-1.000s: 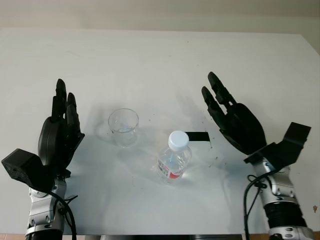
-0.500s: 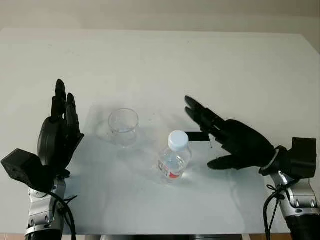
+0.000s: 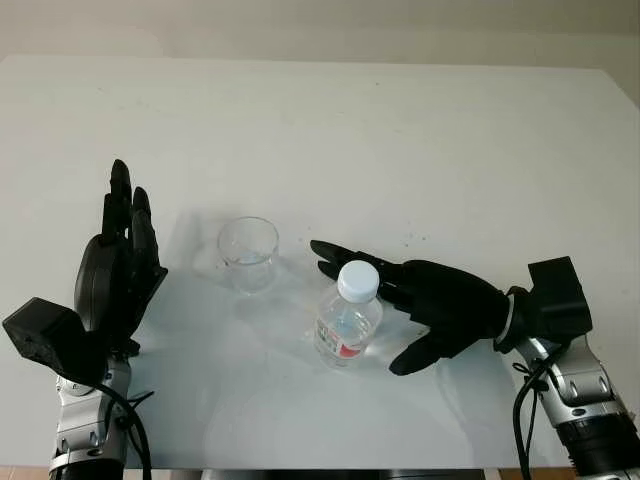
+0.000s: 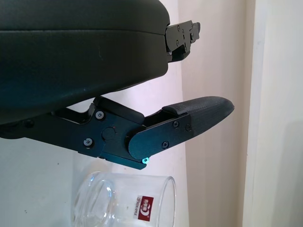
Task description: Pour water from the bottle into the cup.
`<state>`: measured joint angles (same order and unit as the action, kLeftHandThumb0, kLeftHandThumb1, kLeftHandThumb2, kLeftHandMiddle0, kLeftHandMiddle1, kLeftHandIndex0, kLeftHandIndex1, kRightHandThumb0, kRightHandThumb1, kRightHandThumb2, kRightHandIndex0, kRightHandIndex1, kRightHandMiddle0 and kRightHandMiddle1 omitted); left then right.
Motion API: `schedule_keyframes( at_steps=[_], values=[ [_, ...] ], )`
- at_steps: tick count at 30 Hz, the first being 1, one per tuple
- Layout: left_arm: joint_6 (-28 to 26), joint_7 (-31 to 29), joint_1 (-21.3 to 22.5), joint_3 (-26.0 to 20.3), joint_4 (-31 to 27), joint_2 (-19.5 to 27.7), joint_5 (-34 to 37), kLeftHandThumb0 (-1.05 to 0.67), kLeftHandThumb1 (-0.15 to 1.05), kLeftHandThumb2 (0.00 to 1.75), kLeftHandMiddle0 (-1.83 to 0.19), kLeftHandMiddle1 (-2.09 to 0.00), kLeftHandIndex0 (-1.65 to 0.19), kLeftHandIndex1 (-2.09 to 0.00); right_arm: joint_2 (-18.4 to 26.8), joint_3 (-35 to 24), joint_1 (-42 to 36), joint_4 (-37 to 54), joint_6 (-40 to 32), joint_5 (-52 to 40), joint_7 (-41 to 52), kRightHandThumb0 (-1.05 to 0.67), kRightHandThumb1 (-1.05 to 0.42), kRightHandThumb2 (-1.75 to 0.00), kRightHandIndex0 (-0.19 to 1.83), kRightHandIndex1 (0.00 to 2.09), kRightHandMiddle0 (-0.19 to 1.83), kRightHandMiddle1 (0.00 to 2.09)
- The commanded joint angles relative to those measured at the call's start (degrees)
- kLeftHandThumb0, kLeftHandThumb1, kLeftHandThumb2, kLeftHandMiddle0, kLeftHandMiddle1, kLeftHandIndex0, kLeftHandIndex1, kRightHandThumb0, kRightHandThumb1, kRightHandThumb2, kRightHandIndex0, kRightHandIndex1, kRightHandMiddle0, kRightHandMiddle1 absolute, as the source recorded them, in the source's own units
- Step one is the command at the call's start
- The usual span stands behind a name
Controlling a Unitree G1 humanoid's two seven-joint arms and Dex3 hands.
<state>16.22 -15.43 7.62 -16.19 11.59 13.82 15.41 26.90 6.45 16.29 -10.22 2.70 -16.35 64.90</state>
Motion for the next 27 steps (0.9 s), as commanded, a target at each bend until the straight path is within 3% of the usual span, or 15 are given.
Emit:
schedule_keyframes(
  at_steps=[1,6,14,15,17,19,27],
  values=[
    [0.82,-0.14,0.91,-0.24,0.32,0.41,-0.13,-0.72,1.05,0.76,0.19,0.0,0.19,0.0,-0.24,0.55,1.0,-0.8,-0.22,-0.19,0.75,-0.87,-0.86,-0.05,-0.06,0.08,-0.04,0.08],
    [0.98,0.1,0.99,-0.24,0.44,0.4,-0.32,-0.72,1.05,0.76,0.19,0.0,0.19,0.0,-0.95,1.6,1.88,-2.63,-0.1,0.35,1.34,-0.92,-0.89,-0.06,0.03,0.09,0.02,0.11],
    [2.45,0.44,0.9,-0.4,0.81,0.21,-0.39,-0.72,1.05,0.75,0.19,0.0,0.19,0.0,-3.1,2.63,3.62,-7.11,4.36,1.36,2.17,-0.84,-0.89,-0.05,0.28,0.19,0.27,0.23],
    [2.53,0.44,0.8,-0.37,0.73,0.22,-0.41,-0.71,1.05,0.76,0.19,0.0,0.19,0.0,-3.29,2.68,3.88,-7.6,4.22,1.33,2.34,-0.83,-0.89,-0.05,0.25,0.31,0.28,0.27],
    [2.47,0.37,0.57,-0.28,0.43,0.17,-0.3,-0.71,1.05,0.76,0.19,0.0,0.19,0.0,-3.61,2.82,4.37,-8.44,3.62,1.29,2.68,-0.81,-0.87,-0.05,0.1,0.8,0.27,0.47],
    [2.58,0.25,0.42,-0.27,0.32,0.05,-0.11,-0.71,1.05,0.76,0.19,0.0,0.19,0.0,-4.2,2.97,4.97,-9.56,3.41,0.94,3.46,-0.79,-0.87,-0.05,0.09,0.9,0.21,0.62],
    [3.06,0.33,0.03,-0.43,0.26,-0.3,0.27,-0.72,1.05,0.75,0.19,0.0,0.19,0.0,-6.09,4.9,7.14,-11.65,5.67,2.17,5.75,-0.78,-0.85,-0.05,0.15,0.84,0.15,0.74]
  ],
)
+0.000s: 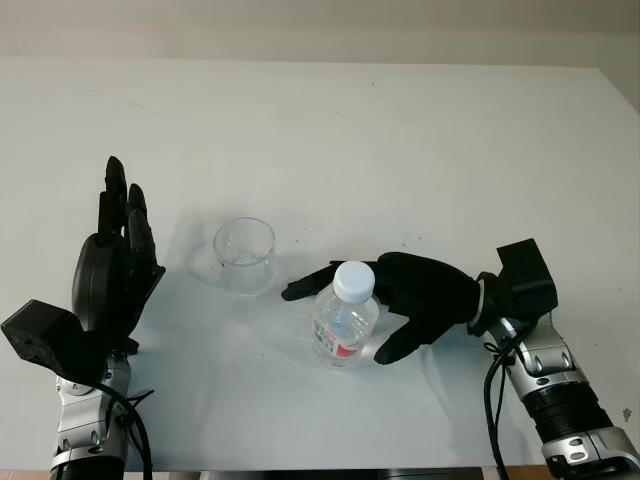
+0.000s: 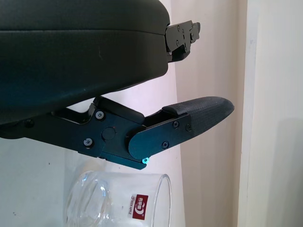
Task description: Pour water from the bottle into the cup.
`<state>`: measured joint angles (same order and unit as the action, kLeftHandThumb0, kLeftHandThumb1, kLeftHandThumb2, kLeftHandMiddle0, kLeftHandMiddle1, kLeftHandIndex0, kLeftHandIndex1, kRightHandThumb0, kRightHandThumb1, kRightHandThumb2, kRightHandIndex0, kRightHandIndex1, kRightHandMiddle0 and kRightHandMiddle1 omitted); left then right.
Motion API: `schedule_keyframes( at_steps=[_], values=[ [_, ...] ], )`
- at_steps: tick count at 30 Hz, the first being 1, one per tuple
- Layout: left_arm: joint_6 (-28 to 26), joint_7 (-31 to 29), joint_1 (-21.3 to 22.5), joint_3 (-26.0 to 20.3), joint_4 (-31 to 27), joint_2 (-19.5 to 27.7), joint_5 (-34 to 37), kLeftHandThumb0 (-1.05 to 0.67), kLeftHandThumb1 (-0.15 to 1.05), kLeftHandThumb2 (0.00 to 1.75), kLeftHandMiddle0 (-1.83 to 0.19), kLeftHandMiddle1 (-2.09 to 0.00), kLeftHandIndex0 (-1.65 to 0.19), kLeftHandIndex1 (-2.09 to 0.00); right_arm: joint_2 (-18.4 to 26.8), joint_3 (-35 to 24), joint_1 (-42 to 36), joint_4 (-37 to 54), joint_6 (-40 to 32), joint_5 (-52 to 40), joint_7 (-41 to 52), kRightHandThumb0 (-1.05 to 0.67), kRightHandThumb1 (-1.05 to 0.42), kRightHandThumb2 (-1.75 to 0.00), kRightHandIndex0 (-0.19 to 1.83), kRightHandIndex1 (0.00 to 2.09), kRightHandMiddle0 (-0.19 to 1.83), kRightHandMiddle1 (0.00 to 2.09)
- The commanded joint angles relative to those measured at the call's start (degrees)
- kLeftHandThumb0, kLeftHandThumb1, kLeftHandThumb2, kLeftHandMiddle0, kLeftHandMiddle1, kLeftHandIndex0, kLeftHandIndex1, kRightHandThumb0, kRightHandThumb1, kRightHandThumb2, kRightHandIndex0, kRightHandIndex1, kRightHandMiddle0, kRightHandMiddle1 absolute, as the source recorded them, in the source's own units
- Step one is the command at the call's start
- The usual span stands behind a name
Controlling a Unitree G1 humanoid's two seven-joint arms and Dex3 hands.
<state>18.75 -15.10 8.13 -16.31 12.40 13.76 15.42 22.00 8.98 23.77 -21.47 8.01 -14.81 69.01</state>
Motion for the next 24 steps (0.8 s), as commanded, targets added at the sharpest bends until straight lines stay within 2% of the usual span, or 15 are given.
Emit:
schedule_keyframes(
  at_steps=[1,7,12,21,24],
  values=[
    [0.47,0.02,-0.56,-0.36,-0.73,-0.32,0.43,-0.72,1.05,0.75,0.19,0.0,0.19,0.0,-1.64,2.72,0.06,-0.7,0.91,0.68,2.22,-0.79,-0.85,-0.05,0.13,0.87,0.14,0.76],
    [0.45,0.17,-0.8,-0.63,-0.87,-0.54,0.83,-0.71,1.05,0.75,0.19,0.0,0.19,0.0,-2.57,4.18,1.25,-1.08,1.71,1.51,3.77,-0.79,-0.83,-0.05,0.09,0.99,0.13,0.85],
    [0.49,-0.85,-0.88,-0.98,-0.41,-0.55,2.08,-0.71,1.05,0.74,0.19,0.0,0.19,0.0,-2.93,5.21,1.18,-0.36,2.13,1.5,4.42,-0.73,-0.82,-0.05,0.1,1.21,0.16,0.98],
    [0.35,-1.31,-0.84,-0.95,-0.47,-0.7,2.54,-0.71,1.05,0.73,0.19,0.0,0.19,0.0,-2.96,7.13,0.74,3.29,1.77,2.48,4.49,-0.6,-0.85,-0.06,0.14,1.25,0.17,1.08],
    [0.5,-1.1,-0.93,-0.95,-0.47,-0.59,2.19,-0.71,1.05,0.73,0.19,0.0,0.19,0.0,-3.08,7.37,-0.35,5.21,1.49,2.72,2.93,-0.55,-0.86,-0.06,0.12,1.76,0.17,1.54]
  ],
)
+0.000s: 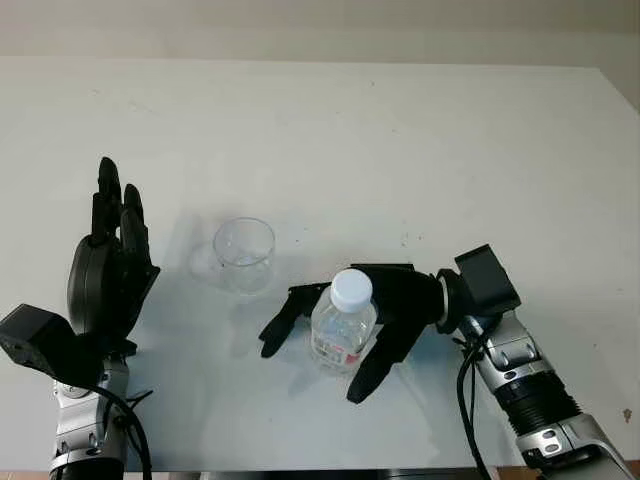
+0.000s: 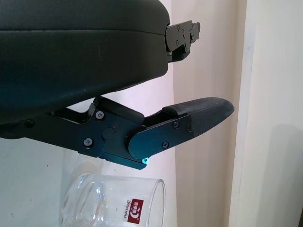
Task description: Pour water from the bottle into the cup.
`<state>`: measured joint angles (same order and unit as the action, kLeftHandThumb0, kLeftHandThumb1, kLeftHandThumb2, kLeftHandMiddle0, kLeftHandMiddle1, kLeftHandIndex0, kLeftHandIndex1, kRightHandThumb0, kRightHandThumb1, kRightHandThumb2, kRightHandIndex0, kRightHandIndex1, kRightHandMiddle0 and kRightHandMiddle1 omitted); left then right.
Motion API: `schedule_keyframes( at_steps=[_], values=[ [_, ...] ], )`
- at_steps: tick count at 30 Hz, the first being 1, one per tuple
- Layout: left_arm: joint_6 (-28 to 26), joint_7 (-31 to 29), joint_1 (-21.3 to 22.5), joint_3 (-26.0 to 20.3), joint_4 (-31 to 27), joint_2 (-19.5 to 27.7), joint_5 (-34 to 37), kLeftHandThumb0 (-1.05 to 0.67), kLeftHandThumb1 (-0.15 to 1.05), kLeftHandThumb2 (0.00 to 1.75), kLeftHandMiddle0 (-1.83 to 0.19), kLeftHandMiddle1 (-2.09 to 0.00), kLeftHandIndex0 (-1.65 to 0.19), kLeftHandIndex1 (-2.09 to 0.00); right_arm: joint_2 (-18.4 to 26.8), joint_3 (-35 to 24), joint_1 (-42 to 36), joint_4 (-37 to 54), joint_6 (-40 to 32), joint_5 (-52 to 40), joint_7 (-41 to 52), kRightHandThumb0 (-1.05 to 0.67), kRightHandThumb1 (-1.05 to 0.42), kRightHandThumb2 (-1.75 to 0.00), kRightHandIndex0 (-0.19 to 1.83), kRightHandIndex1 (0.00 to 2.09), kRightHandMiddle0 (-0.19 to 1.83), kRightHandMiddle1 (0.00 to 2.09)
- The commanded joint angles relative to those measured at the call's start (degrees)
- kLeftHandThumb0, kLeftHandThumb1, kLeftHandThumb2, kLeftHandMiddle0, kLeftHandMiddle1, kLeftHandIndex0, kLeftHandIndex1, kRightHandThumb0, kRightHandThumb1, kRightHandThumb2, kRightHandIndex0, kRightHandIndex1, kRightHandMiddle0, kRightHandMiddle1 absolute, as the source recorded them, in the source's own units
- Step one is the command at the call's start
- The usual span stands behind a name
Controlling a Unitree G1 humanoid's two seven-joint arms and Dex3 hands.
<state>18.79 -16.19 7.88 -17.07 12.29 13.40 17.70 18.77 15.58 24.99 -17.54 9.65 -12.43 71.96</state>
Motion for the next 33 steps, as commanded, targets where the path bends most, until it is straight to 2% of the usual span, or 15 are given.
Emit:
schedule_keyframes(
  at_steps=[1,2,3,4,7,9,11,14,21,25,28,33],
  values=[
    [0.46,0.06,-0.73,-0.24,-0.38,-0.23,-0.11,-0.71,1.05,0.73,0.19,0.0,0.19,0.0,0.05,0.65,-2.3,1.95,0.78,0.85,-1.24,-0.56,-0.88,-0.06,0.22,1.96,0.22,1.82],
    [0.44,0.09,-0.77,-0.29,-0.4,-0.24,-0.06,-0.71,1.05,0.73,0.19,0.0,0.19,0.0,-0.02,0.46,-3.2,2.81,1.85,1.7,-2.96,-0.57,-0.89,-0.06,0.34,2.03,0.28,1.95],
    [0.44,0.06,-0.78,-0.35,-0.36,-0.26,0.07,-0.71,1.05,0.73,0.19,0.0,0.19,0.0,-0.11,0.24,-4.12,3.72,2.61,2.44,-4.72,-0.59,-0.9,-0.06,0.54,2.06,0.41,2.02],
    [0.41,0.07,-0.82,-0.41,-0.39,-0.28,0.15,-0.71,1.05,0.73,0.19,0.0,0.19,0.0,-0.47,-0.11,-5.05,4.2,4.01,2.73,-6.26,-0.6,-0.95,-0.06,0.9,2.08,0.67,2.06],
    [0.35,0.39,-0.89,-0.56,-0.4,-0.27,-0.01,-0.72,1.05,0.72,0.19,0.0,0.19,0.0,-0.81,-0.54,-6.93,5.28,6.5,3.58,-9.97,-0.6,-1.04,-0.15,1.61,2.09,1.28,2.09],
    [0.52,0.36,-0.78,-0.67,-0.15,-0.23,0.04,-0.71,1.05,0.72,0.19,0.0,0.19,0.0,-0.76,-0.7,-7.79,5.98,6.84,3.89,-11.9,-0.59,-1.04,-0.22,1.72,2.09,1.45,2.09],
    [0.41,0.39,-0.72,-0.72,-0.17,-0.17,0.08,-0.71,1.05,0.72,0.19,0.0,0.19,0.0,-0.84,-0.9,-8.68,6.66,7.4,4.53,-14.24,-0.56,-1.05,-0.31,1.74,2.09,1.5,2.09],
    [0.24,0.31,-0.62,-0.77,-0.04,-0.01,0.07,-0.71,1.05,0.73,0.19,0.0,0.19,0.0,-1.3,-1.47,-9.89,6.44,8.8,5.19,-17.91,-0.5,-1.05,-0.38,1.6,2.09,1.36,2.09],
    [0.44,-0.15,0.04,-0.89,0.64,0.26,0.05,-0.71,1.05,0.74,0.19,0.0,0.19,0.0,-2.59,-3.96,-11.37,4.62,9.69,6.4,-26.93,-0.47,-1.05,-0.44,1.58,2.09,1.16,2.09],
    [0.23,-0.17,0.34,-0.83,0.74,0.32,0.09,-0.71,1.05,0.73,0.19,0.0,0.19,0.0,-3.96,-8.19,-9.65,2.47,7.62,3.48,-31.68,-0.48,-1.05,-0.46,1.52,2.09,1.08,2.09],
    [0.53,-0.23,0.58,-0.86,1.22,0.38,-0.02,-0.72,1.05,0.73,0.19,0.0,0.19,0.0,-4.81,-11.49,-6.25,-0.99,7.29,1.91,-34.7,-0.49,-1.05,-0.45,1.3,2.09,0.81,2.09],
    [0.11,-0.21,0.51,-0.81,1.03,0.38,0.02,-0.72,1.05,0.73,0.19,0.0,0.19,0.0,-4.72,-15.03,0.77,-8.2,10.05,2.42,-38.06,-0.47,-1.05,-0.49,1.05,2.09,0.49,2.09]
  ],
)
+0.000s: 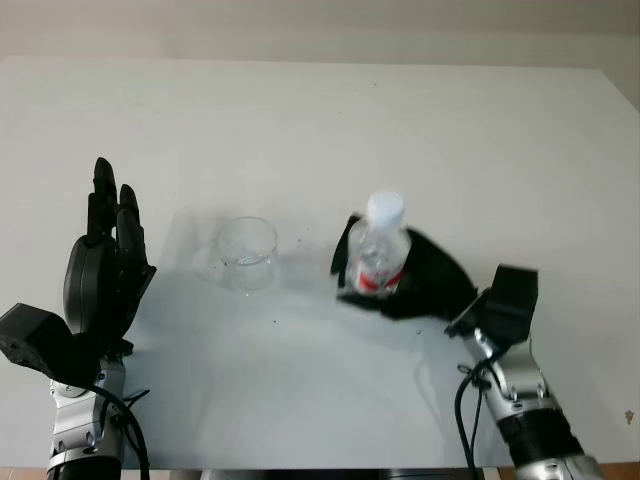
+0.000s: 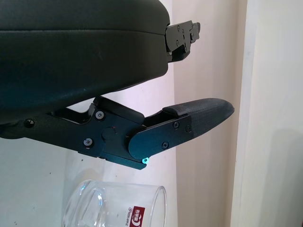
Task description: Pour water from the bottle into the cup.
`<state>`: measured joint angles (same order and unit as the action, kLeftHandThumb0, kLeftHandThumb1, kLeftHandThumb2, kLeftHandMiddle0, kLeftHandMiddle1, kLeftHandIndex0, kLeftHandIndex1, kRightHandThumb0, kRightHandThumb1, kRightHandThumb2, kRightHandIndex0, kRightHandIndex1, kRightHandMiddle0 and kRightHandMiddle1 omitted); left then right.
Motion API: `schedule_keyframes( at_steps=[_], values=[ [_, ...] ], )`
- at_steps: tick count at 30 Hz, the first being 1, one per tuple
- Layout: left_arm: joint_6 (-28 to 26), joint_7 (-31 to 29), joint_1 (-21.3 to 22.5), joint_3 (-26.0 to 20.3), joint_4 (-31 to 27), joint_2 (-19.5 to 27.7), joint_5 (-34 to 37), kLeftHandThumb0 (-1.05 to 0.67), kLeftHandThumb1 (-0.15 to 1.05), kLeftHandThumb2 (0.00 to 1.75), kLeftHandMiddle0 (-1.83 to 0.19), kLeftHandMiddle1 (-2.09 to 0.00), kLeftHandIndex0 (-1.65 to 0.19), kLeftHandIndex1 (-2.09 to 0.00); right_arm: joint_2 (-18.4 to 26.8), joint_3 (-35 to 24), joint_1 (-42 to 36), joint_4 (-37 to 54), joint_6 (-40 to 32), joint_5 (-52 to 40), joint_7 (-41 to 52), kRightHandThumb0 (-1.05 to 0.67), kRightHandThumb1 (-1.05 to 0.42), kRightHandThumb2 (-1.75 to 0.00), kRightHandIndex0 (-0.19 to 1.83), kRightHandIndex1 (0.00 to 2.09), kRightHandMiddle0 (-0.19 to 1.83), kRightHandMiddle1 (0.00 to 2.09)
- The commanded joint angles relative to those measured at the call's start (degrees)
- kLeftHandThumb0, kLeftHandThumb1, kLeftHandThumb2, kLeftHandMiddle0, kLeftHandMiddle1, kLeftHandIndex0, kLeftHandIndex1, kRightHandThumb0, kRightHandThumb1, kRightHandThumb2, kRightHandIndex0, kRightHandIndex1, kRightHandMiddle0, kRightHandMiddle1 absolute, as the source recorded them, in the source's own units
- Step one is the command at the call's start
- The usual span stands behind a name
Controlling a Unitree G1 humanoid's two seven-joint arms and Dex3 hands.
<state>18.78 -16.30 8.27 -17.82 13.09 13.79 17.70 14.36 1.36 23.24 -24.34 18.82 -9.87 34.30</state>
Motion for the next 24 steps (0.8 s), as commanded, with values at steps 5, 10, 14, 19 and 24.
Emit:
schedule_keyframes(
  at_steps=[5,10,14,19,24],
  values=[
    [0.78,-0.1,0.22,0.13,0.56,-0.26,-0.33,-0.71,1.05,0.74,0.19,0.0,0.19,0.0,1.67,-0.43,12.74,-10.54,6.89,8.81,-8.18,-0.45,-1.05,-0.48,1.2,2.09,0.62,2.09],
    [0.68,0.23,0.06,0.15,0.54,-0.51,-0.39,-0.71,1.05,0.74,0.19,0.0,0.19,0.0,3.4,2.13,24.09,-19.6,11.49,17.83,-14.52,-0.35,-1.05,-0.42,1.19,2.09,0.8,2.09],
    [0.52,0.29,-0.11,0.19,0.4,-0.64,-0.26,-0.71,1.05,0.74,0.19,0.0,0.19,0.0,4.07,5.82,32.66,-27.75,15.61,26.26,-22.27,-0.28,-1.05,-0.34,1.12,2.09,0.89,2.09],
    [0.79,0.08,-0.23,0.36,0.4,-0.6,-0.48,-0.7,1.05,0.76,0.19,0.0,0.19,0.0,5.25,16.71,41.45,-34.59,15.65,44.72,-39.23,-0.34,-1.05,-0.25,1.05,2.09,0.83,2.09],
    [0.97,0.62,-0.3,0.5,0.31,-0.9,-0.92,-0.7,1.05,0.76,0.19,0.0,0.19,0.0,4.67,23.65,46.1,-39.73,15.87,53.46,-49.51,-0.36,-1.05,-0.21,1.07,2.09,0.8,2.09]
  ],
)
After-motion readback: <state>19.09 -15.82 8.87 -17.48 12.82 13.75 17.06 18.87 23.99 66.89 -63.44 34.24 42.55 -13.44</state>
